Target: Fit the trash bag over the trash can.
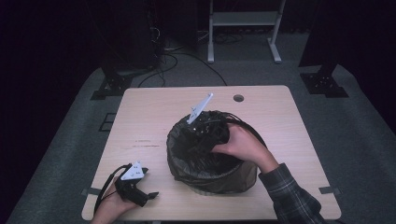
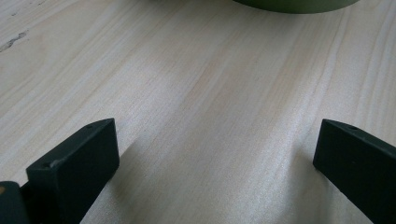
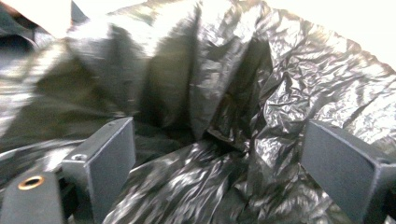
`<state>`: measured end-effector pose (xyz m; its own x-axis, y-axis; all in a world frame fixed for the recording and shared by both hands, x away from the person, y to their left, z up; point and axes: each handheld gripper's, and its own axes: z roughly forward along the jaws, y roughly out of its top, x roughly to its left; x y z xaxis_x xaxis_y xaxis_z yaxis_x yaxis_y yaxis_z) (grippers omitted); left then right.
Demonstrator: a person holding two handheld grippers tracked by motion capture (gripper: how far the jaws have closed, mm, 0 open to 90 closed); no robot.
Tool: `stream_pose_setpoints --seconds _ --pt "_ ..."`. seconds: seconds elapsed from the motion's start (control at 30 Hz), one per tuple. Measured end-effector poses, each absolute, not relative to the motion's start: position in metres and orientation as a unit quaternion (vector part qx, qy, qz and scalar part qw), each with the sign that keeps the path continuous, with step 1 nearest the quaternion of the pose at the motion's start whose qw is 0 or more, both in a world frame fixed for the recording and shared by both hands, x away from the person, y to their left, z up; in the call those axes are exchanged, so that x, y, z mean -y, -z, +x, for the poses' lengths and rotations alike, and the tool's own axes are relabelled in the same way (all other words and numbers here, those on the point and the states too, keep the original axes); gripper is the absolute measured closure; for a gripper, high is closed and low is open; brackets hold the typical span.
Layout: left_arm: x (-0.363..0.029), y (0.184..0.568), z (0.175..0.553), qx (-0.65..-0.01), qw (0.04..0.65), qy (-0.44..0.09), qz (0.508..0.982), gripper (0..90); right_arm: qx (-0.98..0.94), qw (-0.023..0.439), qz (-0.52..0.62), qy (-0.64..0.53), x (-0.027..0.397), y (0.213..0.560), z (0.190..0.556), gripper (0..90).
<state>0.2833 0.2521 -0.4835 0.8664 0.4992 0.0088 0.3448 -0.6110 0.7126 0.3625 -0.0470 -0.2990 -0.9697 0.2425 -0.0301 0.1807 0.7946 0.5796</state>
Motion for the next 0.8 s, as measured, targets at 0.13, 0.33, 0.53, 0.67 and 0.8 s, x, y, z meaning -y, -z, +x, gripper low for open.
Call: stream_pose_setpoints --seconds 0.13,0.33,0.53,0.67,0.8 --pt "-0.252 0.483 0.283 -0.237 0.372 -0.104 0.892 0.0 -0.951 0.049 0.127 -0.277 0.040 0.310 0.372 9.3" --pt "-0.252 0.483 0.283 -0.237 0.372 -0.104 0.892 0.0 -0.954 0.058 0.144 -0.256 0.036 0.317 0.380 9.3" --pt "-0.252 0.483 0.283 -0.237 0.372 -0.104 0.891 0.0 -0.957 0.068 0.160 -0.231 0.032 0.323 0.386 9.2" --pt "-0.252 0.483 0.283 -0.237 0.372 -0.104 0.892 0.0 -0.954 0.069 0.154 -0.247 0.034 0.317 0.381 9.2" --pt "-0.252 0.483 0.283 -0.237 0.372 -0.104 0.891 0.0 -0.950 0.069 0.134 -0.272 0.033 0.305 0.367 9.2"
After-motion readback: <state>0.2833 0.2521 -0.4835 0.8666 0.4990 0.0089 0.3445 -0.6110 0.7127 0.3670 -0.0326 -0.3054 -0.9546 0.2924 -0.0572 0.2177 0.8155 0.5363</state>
